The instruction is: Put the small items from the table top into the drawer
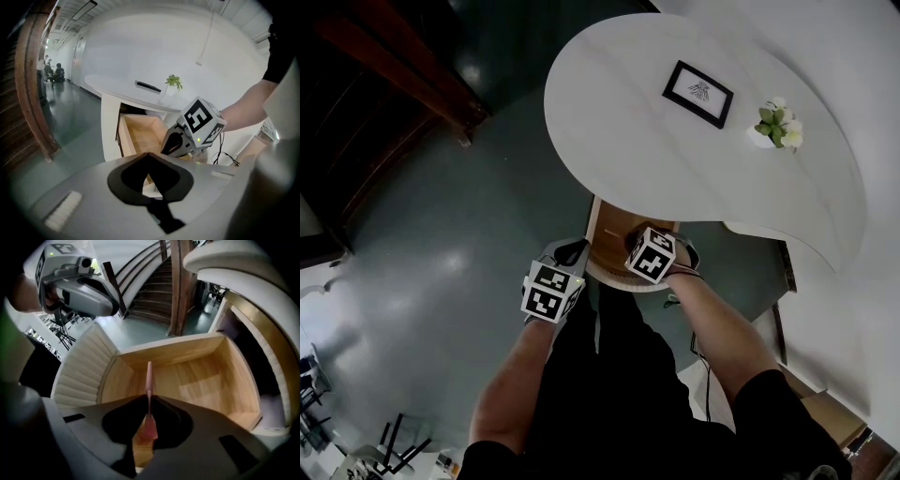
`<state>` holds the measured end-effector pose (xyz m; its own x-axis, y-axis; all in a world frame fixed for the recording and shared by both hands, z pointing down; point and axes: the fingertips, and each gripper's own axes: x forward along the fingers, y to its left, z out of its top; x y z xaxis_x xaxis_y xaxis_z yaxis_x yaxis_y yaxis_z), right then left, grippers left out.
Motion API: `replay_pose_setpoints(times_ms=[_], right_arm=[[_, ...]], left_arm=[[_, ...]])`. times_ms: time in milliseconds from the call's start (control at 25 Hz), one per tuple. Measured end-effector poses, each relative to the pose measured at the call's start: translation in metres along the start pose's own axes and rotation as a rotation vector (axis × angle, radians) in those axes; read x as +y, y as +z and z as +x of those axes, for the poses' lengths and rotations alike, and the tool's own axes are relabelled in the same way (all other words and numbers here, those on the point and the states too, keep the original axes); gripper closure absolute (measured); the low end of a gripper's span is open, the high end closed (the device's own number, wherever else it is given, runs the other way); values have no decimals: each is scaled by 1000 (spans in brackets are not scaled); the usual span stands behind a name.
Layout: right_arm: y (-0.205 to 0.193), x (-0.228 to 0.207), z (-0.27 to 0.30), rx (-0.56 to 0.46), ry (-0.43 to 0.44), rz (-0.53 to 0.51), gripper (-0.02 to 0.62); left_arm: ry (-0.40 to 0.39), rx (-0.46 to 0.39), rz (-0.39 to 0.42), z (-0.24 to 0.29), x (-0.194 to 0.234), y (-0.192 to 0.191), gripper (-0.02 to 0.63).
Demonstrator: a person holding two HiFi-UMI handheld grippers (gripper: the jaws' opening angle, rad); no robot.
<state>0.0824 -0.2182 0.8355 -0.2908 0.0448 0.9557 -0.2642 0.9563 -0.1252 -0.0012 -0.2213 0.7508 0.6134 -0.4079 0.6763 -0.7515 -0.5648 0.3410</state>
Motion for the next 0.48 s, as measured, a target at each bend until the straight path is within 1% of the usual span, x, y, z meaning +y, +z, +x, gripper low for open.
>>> replay_pose_setpoints(times_ms=[160,360,480], right_arm=[[-3,2,17,25,7,-63,546],[-10,5,39,70,38,-77,546],[-16,-2,41,77,30,-77,546]], left_arm=[[1,-8,-9,3,-1,2,594],[11,12,-7,-4,1,0,594],[18,14,0,-8,-1,3,594]])
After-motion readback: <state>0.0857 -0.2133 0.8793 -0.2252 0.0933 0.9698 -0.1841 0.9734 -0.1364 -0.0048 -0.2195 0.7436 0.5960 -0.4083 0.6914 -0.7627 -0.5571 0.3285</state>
